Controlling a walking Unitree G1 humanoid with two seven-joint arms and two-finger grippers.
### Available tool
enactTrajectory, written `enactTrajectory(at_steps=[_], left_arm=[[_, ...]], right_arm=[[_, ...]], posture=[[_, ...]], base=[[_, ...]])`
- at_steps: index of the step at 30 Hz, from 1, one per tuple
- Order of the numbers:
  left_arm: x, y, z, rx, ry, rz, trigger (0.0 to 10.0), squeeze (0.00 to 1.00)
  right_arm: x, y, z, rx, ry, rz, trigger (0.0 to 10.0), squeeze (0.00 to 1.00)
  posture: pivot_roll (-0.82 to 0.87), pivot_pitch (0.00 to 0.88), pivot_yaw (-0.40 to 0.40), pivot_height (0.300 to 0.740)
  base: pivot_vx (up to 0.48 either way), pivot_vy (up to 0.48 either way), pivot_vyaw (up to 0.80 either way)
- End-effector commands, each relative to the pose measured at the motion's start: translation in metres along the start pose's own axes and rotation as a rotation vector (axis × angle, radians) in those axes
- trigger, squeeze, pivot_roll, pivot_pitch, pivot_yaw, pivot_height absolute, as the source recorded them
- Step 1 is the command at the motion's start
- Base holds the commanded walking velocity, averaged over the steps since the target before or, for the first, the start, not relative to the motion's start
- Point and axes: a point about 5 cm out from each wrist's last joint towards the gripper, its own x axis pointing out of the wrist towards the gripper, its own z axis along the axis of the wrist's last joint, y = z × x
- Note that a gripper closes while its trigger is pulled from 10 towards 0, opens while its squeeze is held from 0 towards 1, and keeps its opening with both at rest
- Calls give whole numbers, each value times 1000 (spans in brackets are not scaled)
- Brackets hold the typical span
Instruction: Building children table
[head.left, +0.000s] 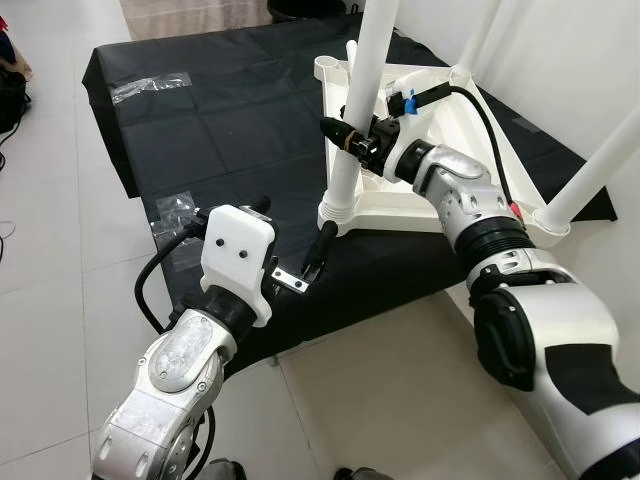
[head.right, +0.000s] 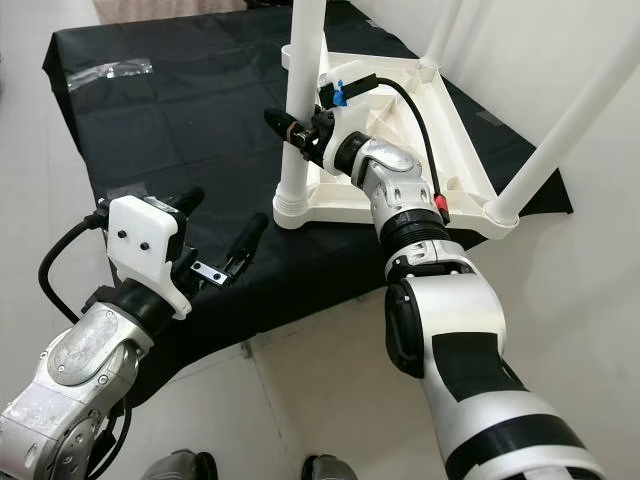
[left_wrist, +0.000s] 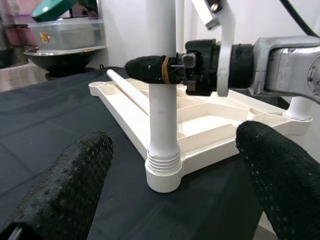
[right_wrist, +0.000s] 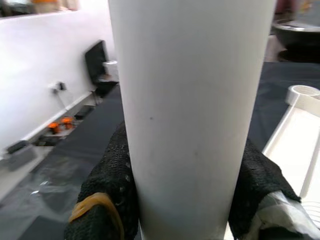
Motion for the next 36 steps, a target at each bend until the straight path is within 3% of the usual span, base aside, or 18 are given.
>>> enactTrajectory(at_steps=[1, 4, 5, 6, 7, 11, 14, 19, 22, 23, 25, 26, 28, 29, 36], left_arm=[[0, -1, 1, -6, -13, -3, 10000, 0], [0, 0, 1, -4, -14, -3, 10000, 0], [1, 0, 1, -3, -16, -3, 10000, 0], [1, 0, 1, -3, -16, -3, 10000, 0], [2, 0, 1, 0, -18, -2, 10000, 0], [2, 1, 2, 0, -20, 0, 10000, 0], [2, 1, 1, 3, -18, 5, 10000, 0], [2, 1, 1, 3, -18, 8, 10000, 0], [2, 1, 1, -2, -18, 10, 10000, 0], [2, 1, 1, -3, -18, 10, 10000, 0], [2, 1, 1, -4, -17, 10, 10000, 0], [2, 1, 1, -3, -16, 10, 10000, 0], [2, 1, 1, -3, -15, 10, 10000, 0], [2, 1, 1, -2, -15, 11, 10000, 0], [2, 1, 1, -10, -20, 11, 10000, 0]], right_arm=[[-6, -7, -14, -28, 51, -101, 0, 0], [-7, -9, -19, -21, 72, -184, 0, 0], [-8, -13, -24, -3, 95, -324, 0, 0], [-8, -13, -24, -3, 95, -324, 0, 0], [-14, -17, -33, 9, 115, -576, 0, 0], [-16, -11, -34, 30, 95, -681, 0, 0], [-16, 8, -32, 57, 21, -846, 0, 0], [-16, 15, -30, 77, -1, -916, 0, 0], [-11, 26, -30, 139, 15, -992, 0, 0], [-5, 30, -28, 159, 18, -957, 10000, 0], [-1, 35, -24, 172, 16, -917, 10000, 0], [1, 37, -21, 173, 3, -888, 10000, 855], [1, 37, -19, 172, -5, -874, 10000, 855], [1, 37, -15, 163, -27, -854, 10000, 1000], [-8, 33, 1, 90, -103, -787, 10000, 1000]], posture=[[93, 117, -108, 740], [89, 118, -107, 740], [87, 118, -107, 740], [87, 118, -107, 740], [86, 119, -105, 740], [86, 119, -105, 740], [86, 125, -110, 740], [86, 127, -112, 740], [85, 131, -113, 740], [85, 131, -113, 740], [85, 131, -113, 740], [85, 131, -113, 740], [85, 131, -113, 740], [85, 131, -113, 740], [77, 137, -111, 740]], base=[[0, 0, 0], [0, 0, 0], [0, 0, 0], [0, 0, 0], [0, 0, 0], [0, 0, 0], [0, 0, 0], [0, 0, 0], [0, 0, 0], [0, 0, 0], [0, 0, 0], [0, 0, 0], [0, 0, 0], [0, 0, 0], [0, 0, 0]])
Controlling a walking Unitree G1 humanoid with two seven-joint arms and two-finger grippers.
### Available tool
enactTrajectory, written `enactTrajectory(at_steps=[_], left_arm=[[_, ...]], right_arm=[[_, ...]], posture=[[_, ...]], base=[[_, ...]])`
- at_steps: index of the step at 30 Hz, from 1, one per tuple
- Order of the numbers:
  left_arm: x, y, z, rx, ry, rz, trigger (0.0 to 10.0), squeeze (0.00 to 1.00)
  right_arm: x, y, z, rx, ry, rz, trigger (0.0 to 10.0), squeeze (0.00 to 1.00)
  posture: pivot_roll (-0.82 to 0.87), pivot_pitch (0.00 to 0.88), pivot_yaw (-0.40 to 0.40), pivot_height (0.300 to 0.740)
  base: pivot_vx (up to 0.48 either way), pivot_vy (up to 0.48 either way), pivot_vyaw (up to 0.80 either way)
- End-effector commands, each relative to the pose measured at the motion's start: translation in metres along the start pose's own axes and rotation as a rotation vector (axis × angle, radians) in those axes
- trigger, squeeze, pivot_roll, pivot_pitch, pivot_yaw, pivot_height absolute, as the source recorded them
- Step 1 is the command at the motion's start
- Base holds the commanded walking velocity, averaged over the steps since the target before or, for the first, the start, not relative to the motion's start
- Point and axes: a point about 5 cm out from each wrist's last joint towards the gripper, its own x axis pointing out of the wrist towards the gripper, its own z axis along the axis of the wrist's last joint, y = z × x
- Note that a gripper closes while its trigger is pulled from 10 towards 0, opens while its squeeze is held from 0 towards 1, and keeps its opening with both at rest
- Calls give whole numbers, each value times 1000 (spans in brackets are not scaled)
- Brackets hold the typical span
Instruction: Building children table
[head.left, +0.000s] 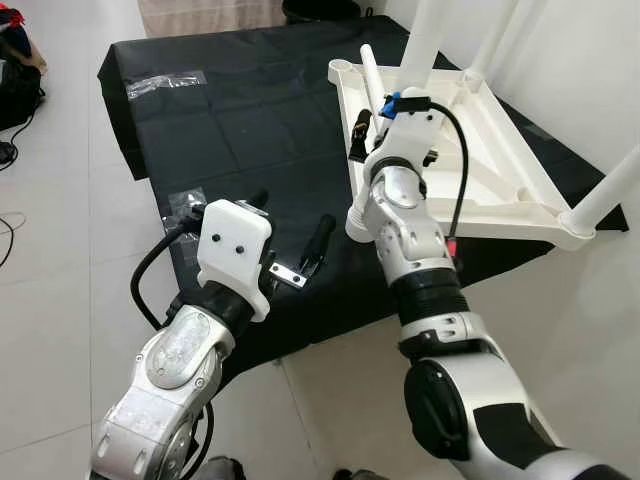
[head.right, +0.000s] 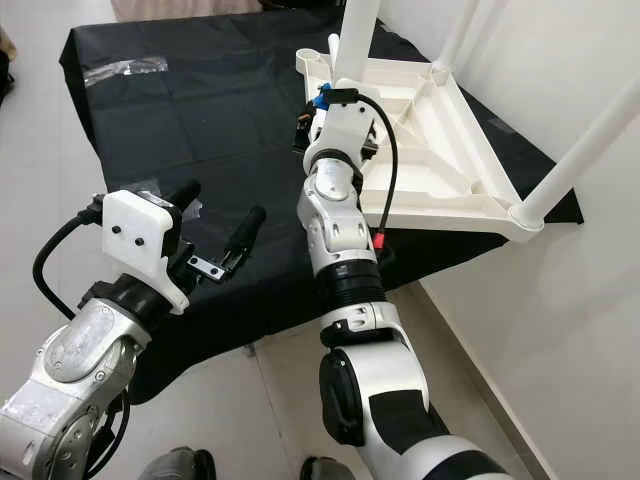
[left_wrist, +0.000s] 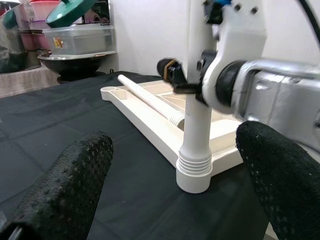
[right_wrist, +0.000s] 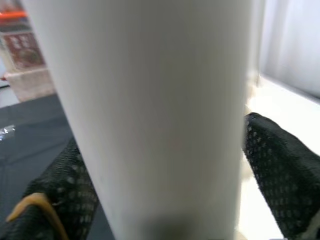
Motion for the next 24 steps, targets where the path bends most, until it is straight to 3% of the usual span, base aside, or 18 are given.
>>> enactTrajectory(at_steps=[1, 2, 4, 7, 9, 12, 15, 18, 24], left_arm=[[0, -1, -2, -11, 3, 1, 10000, 0], [1, -1, -2, -10, 3, 1, 10000, 0], [1, 0, -2, -6, 3, 3, 10000, 0], [1, 1, -2, -4, 2, 4, 10000, 0], [1, 1, -2, -3, 2, 5, 10000, 0], [1, 1, -1, -4, 1, 7, 10000, 0], [1, 1, -1, -3, 0, 7, 10000, 0], [1, 1, -1, -3, -1, 6, 10000, 0], [1, 0, -1, -3, -5, 7, 10000, 0]], right_arm=[[-2, -3, 2, -19, -19, 34, 10000, 110], [-1, -5, 6, -13, -31, 136, 10000, 0], [3, -10, 5, 19, 12, 302, 10000, 0], [7, -16, 3, 19, 43, 382, 10000, 0], [14, -33, -1, -83, 79, 460, 10000, 0], [19, -46, 1, -70, 111, 542, 10000, 0], [20, -50, 5, 7, 118, 645, 10000, 0], [18, -50, 5, 15, 121, 732, 10000, 0], [13, -35, -6, 69, 174, 983, 10000, 0]], posture=[[77, 137, -108, 740], [76, 138, -108, 740], [75, 138, -108, 740], [75, 137, -110, 740], [75, 137, -110, 740], [75, 135, -111, 740], [77, 132, -110, 740], [79, 131, -111, 740], [88, 118, -115, 740]], base=[[0, 0, 0], [0, 0, 0], [0, 0, 0], [0, 0, 0], [0, 0, 0], [0, 0, 0], [0, 0, 0], [0, 0, 0], [0, 0, 0]])
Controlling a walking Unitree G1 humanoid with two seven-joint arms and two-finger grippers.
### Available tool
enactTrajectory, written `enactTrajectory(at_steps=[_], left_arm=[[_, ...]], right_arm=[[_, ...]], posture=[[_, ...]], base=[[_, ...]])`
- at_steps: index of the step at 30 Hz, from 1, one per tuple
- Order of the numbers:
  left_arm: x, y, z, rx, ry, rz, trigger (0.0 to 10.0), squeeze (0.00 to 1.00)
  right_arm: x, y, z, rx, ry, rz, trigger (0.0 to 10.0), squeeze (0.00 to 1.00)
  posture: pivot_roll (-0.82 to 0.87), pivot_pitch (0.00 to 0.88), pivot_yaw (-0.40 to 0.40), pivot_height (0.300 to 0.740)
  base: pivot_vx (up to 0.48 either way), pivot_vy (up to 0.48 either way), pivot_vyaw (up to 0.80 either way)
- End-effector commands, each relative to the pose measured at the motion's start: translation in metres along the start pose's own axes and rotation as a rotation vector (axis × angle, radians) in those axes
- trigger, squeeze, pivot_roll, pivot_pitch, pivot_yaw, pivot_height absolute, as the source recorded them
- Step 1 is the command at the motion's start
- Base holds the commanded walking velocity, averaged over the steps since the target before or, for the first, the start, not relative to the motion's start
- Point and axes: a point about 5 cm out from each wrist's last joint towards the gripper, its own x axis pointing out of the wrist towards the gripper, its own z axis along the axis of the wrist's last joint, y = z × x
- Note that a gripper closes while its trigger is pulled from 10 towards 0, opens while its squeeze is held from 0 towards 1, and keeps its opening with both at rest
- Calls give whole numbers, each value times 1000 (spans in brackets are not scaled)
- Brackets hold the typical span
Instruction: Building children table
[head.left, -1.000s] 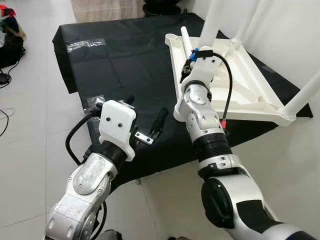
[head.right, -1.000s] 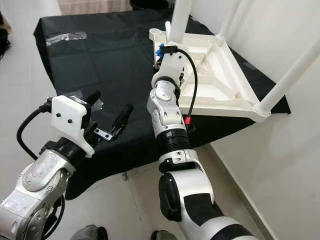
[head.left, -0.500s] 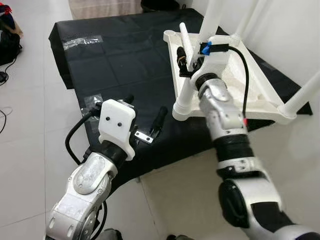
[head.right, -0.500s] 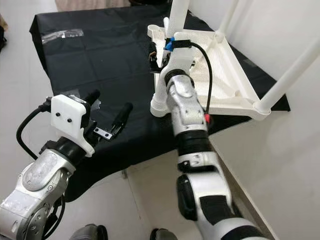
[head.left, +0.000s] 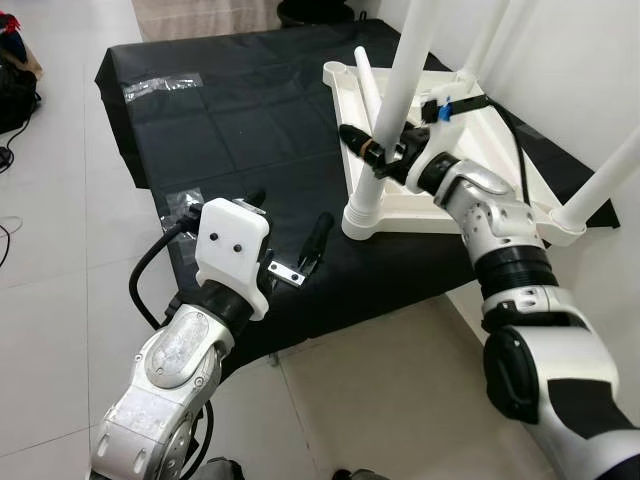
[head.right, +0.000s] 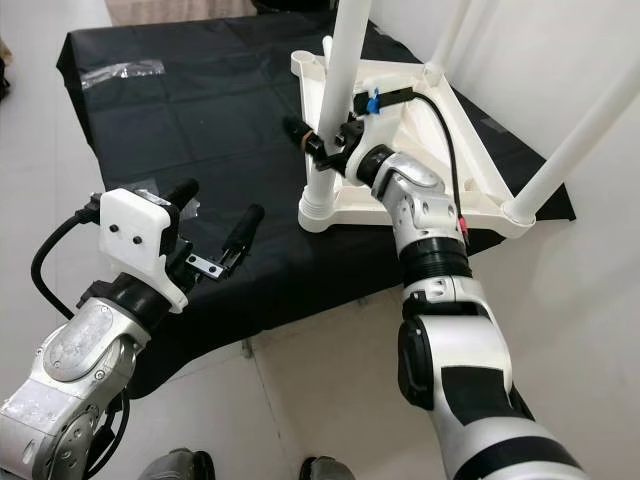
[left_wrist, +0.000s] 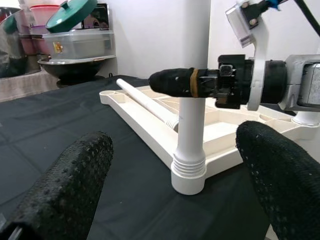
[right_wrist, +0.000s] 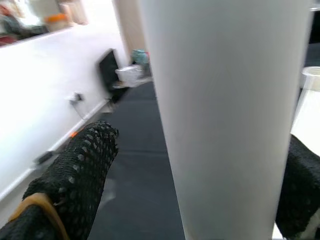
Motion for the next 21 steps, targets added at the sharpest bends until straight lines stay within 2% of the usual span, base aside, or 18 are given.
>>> enactTrajectory(at_steps=[1, 2, 5, 12, 13, 14, 15, 21], left_arm=[[1, -1, -1, -3, 0, 0, 10000, 0], [0, -2, -1, -3, -1, -1, 10000, 0], [0, -3, -1, -3, -1, -1, 10000, 0], [-2, -3, 0, -2, 1, 1, 10000, 0], [-2, -3, -1, -2, 2, 2, 10000, 0], [-2, -3, -1, -2, 3, 2, 10000, 0], [-2, -4, -1, -3, 3, 1, 10000, 0], [-2, -4, -2, -3, 3, 1, 10000, 0]], right_arm=[[5, 8, -2, 0, 5, 87, 10000, 0], [10, 13, -10, -14, 52, 144, 10000, 0], [14, 17, -14, -3, 77, 178, 10000, 0], [21, 20, -12, 42, 57, 191, 10000, 0], [23, 21, -9, 37, 46, 190, 6157, 0], [23, 21, -8, 33, 39, 188, 6157, 0], [25, 20, -5, 24, 28, 158, 0, 0], [29, 18, -2, 17, 16, 74, 0, 0]], posture=[[88, 118, -115, 740], [93, 115, -121, 740], [95, 116, -122, 740], [103, 119, -129, 740], [103, 119, -129, 740], [103, 119, -129, 740], [102, 118, -130, 740], [102, 118, -130, 740]], base=[[0, 0, 0], [0, 0, 0], [0, 0, 0], [0, 0, 0], [0, 0, 0], [0, 0, 0], [0, 0, 0], [0, 0, 0]])
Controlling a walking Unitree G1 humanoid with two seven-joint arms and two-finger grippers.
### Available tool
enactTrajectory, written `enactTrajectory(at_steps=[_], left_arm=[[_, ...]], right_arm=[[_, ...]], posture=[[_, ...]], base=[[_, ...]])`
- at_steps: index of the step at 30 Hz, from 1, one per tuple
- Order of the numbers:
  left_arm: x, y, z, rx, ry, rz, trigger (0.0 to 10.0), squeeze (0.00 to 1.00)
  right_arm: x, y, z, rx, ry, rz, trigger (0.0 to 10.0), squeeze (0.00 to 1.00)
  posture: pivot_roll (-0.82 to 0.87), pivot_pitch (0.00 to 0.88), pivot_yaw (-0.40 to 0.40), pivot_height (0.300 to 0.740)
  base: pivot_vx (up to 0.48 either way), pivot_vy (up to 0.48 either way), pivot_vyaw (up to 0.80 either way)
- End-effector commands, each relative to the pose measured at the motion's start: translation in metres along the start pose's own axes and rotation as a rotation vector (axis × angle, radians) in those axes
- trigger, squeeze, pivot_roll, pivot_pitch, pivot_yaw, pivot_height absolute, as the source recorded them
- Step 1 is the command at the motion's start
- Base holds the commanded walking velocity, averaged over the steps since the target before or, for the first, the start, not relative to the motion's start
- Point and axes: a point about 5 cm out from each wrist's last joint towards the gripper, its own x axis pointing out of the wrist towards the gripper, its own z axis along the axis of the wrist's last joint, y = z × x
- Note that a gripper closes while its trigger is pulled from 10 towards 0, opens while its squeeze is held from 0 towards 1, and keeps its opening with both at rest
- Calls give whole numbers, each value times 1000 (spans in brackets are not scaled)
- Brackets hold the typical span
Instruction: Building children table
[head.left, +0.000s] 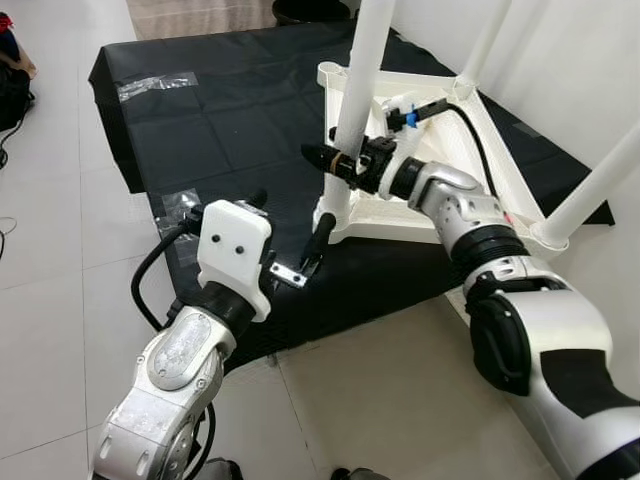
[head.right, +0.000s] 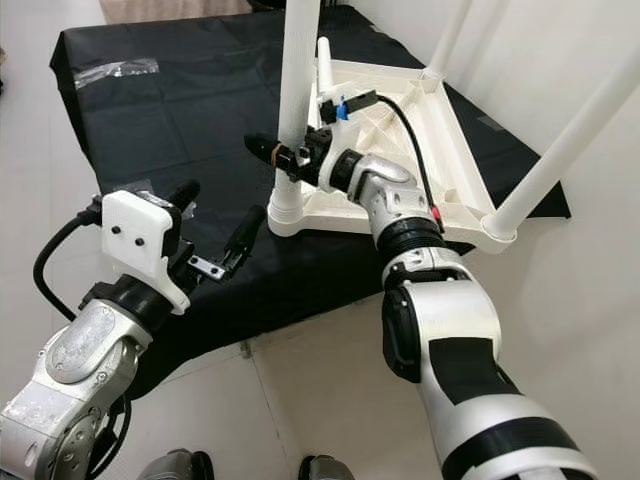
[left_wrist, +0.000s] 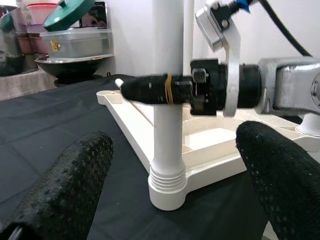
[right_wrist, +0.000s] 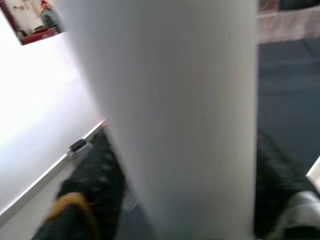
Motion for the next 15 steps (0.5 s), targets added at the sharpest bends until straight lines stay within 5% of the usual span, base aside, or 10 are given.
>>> enactTrajectory(at_steps=[1, 14, 15], left_arm=[[-1, -2, -1, -3, 1, -3, 10000, 0], [1, -1, -1, 2, -6, -5, 10000, 0], [1, -1, -1, 4, -6, -4, 10000, 0]], right_arm=[[2, -1, 2, -16, -12, -45, 0, 0], [-6, -9, -2, -87, -40, -151, 0, 0], [-7, -13, -4, -97, -37, -257, 0, 0]], posture=[[99, 114, -127, 740], [95, 111, -123, 740], [95, 114, -124, 740]], base=[[0, 0, 0], [0, 0, 0], [0, 0, 0]])
